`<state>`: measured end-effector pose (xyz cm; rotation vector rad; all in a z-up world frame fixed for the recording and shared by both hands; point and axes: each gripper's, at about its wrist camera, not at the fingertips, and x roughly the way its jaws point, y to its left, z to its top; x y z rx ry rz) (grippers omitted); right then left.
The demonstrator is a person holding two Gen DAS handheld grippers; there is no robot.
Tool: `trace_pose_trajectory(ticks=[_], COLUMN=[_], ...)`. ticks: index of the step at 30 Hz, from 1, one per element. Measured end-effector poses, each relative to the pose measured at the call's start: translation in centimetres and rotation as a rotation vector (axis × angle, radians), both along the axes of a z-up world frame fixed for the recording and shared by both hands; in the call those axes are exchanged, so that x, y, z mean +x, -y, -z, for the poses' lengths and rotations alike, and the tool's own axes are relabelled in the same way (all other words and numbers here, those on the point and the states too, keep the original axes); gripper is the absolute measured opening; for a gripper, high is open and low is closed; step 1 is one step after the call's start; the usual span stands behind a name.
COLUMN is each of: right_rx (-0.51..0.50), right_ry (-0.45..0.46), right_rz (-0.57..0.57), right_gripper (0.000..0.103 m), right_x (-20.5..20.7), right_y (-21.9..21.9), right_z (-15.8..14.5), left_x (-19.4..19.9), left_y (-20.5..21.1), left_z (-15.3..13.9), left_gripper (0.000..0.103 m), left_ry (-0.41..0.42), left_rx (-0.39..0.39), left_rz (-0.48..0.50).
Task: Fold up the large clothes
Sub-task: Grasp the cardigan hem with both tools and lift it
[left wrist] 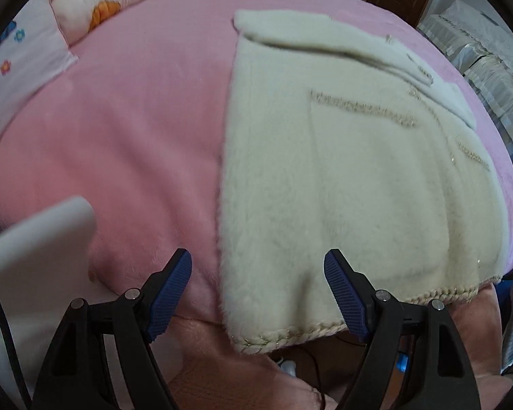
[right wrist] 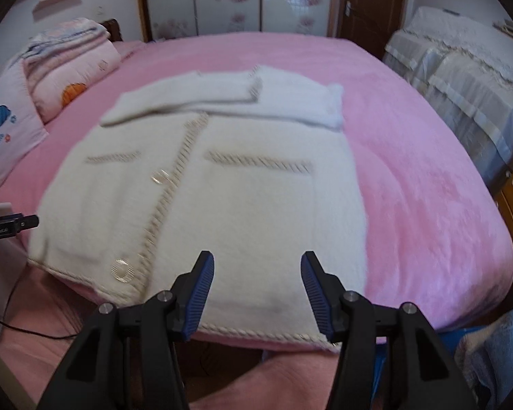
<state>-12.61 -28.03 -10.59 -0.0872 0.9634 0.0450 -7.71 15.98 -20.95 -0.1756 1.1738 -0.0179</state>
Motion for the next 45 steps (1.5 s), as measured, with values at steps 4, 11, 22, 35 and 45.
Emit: trace_pose_trajectory(ticks=[4,11,22,35,45], right_rx=[0.007,0.043,0.150,0.170,0.203], right_ry=[-0.061,-0.192,-0.243,-0.242,-0.206], right_rz=[0.044,0.121,0.183,0.086,0.076], right_gripper=[0.053,0.053,0.061,0.024,0.010], right_x=[-0.1,0.1,-0.3,0.2,0.5], right_y=[2.9,7.3,10.8,9.4,8.6], right_z=[2.6,7.1,9.2,9.4,5.7], left_x=[-0.4,-1.0,-0.4,-0.3,0.8], left_y=[-0.1,0.1,0.2,2.3,3.4], left_z=[1.8,3.7,5.2,5.2,-0.6], left_gripper=[0.079,0.079,0.092,0.054,0.012], left_ry=[-0.037,-0.066,-0.097,-0.120,-0.127], left_rx=[0.035,0.012,-0.006,-0.028,-0.203], left_rz=[0.029,0.069,0.093,0.114,0.083])
